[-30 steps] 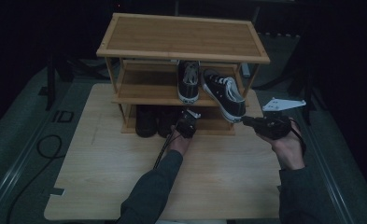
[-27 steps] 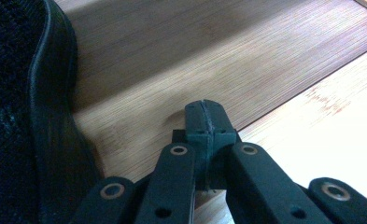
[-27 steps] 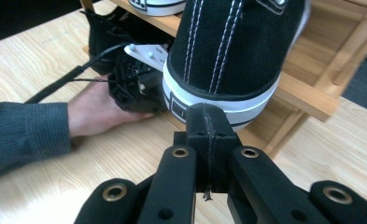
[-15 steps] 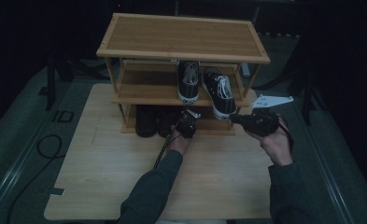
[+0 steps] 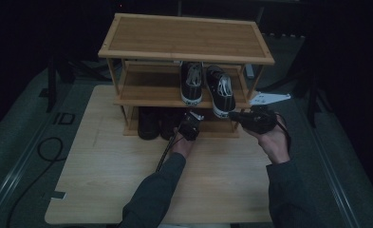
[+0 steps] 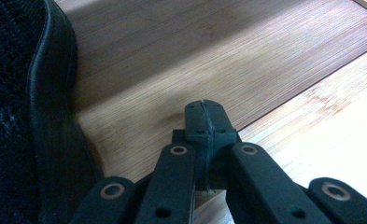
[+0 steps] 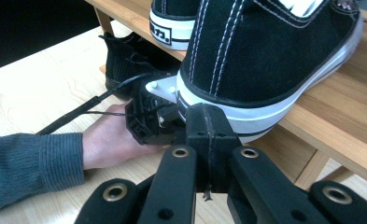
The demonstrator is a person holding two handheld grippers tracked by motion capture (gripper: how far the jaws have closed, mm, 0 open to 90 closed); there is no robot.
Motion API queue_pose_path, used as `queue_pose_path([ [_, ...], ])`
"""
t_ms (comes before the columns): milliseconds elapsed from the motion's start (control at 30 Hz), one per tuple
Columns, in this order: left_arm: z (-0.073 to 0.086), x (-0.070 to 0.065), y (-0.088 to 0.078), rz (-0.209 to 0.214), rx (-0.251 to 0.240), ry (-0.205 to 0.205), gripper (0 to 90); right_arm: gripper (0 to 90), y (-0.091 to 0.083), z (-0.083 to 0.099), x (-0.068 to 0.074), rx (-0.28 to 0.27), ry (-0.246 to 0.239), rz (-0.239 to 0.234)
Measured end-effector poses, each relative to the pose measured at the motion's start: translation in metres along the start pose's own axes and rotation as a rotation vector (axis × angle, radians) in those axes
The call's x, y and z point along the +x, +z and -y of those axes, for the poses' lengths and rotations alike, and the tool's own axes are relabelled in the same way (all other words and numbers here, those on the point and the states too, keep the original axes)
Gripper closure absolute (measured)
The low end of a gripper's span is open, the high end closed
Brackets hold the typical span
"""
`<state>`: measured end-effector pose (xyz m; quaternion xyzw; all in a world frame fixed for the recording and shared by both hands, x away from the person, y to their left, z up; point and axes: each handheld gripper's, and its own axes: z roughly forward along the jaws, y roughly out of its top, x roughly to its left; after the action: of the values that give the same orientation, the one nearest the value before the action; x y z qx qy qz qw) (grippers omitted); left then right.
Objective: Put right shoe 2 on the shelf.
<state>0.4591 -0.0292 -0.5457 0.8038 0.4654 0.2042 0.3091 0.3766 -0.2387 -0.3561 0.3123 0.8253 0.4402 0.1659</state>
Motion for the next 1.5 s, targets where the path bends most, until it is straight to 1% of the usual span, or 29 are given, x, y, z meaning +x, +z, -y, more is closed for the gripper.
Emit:
queue_pose_path([
  [67, 0.000, 0.000, 0.000, 0.009, 0.000, -0.007, 90.0, 90.0, 0.002, -0.001, 0.001, -0.001, -0.003, -0.001],
  [100, 0.000, 0.000, 0.000, 0.003, 0.000, -0.003, 90.0, 90.0, 0.003, -0.003, 0.002, -0.002, -0.006, -0.003],
  [133, 0.000, 0.000, -0.001, -0.016, 0.001, 0.000, 90.0, 90.0, 0.004, -0.004, 0.002, -0.003, -0.004, -0.003],
  [167, 0.000, 0.000, -0.001, -0.020, 0.001, 0.000, 90.0, 90.0, 0.005, -0.005, 0.003, -0.009, -0.007, -0.003],
  [200, 0.000, 0.000, -0.001, -0.018, 0.009, 0.007, 90.0, 90.0, 0.006, -0.006, 0.003, -0.008, -0.009, -0.002],
  [300, -0.001, 0.001, -0.002, -0.016, 0.020, 0.002, 90.0, 90.0, 0.010, -0.009, 0.004, -0.004, -0.018, 0.009],
  [400, -0.001, 0.001, -0.001, -0.011, 0.017, 0.004, 90.0, 90.0, 0.012, -0.010, 0.004, -0.003, -0.022, 0.006],
  [600, -0.001, 0.001, -0.001, -0.014, 0.015, 0.003, 90.0, 90.0, 0.018, -0.012, 0.005, -0.003, -0.025, 0.019],
  [700, -0.001, 0.001, -0.001, -0.012, 0.016, 0.004, 90.0, 90.0, 0.020, -0.013, 0.003, -0.003, -0.022, 0.051],
  [767, -0.001, 0.001, -0.001, -0.014, 0.016, 0.005, 90.0, 90.0, 0.022, -0.013, 0.000, -0.007, -0.013, 0.045],
  [833, -0.001, 0.001, -0.001, -0.012, 0.016, 0.004, 90.0, 90.0, 0.025, -0.013, 0.000, 0.000, -0.017, 0.048],
  [967, -0.001, 0.001, -0.001, -0.013, 0.015, 0.005, 90.0, 90.0, 0.031, -0.013, 0.002, 0.008, -0.015, 0.033],
  [1067, -0.001, 0.001, -0.001, -0.014, 0.016, 0.005, 90.0, 90.0, 0.036, -0.015, 0.003, 0.011, -0.020, 0.030],
  [1100, -0.001, 0.001, -0.001, -0.013, 0.016, 0.004, 90.0, 90.0, 0.038, -0.016, 0.004, 0.013, -0.026, 0.036],
  [1133, -0.001, 0.000, 0.000, 0.002, 0.009, -0.007, 90.0, 90.0, 0.039, -0.016, 0.005, 0.013, -0.027, 0.038],
  [1200, -0.001, 0.000, 0.000, 0.000, 0.007, -0.010, 90.0, 90.0, 0.040, -0.018, 0.004, 0.011, -0.025, 0.037],
  [1333, -0.001, 0.001, -0.001, -0.017, 0.017, 0.009, 90.0, 90.0, 0.042, -0.019, 0.005, 0.018, -0.036, 0.051],
  [1433, -0.001, 0.001, -0.001, -0.019, 0.016, 0.012, 90.0, 90.0, 0.046, -0.019, 0.005, 0.026, -0.044, 0.071],
  [1500, -0.001, 0.001, -0.001, -0.016, 0.014, 0.006, 90.0, 90.0, 0.047, -0.019, 0.005, 0.027, -0.047, 0.082],
])
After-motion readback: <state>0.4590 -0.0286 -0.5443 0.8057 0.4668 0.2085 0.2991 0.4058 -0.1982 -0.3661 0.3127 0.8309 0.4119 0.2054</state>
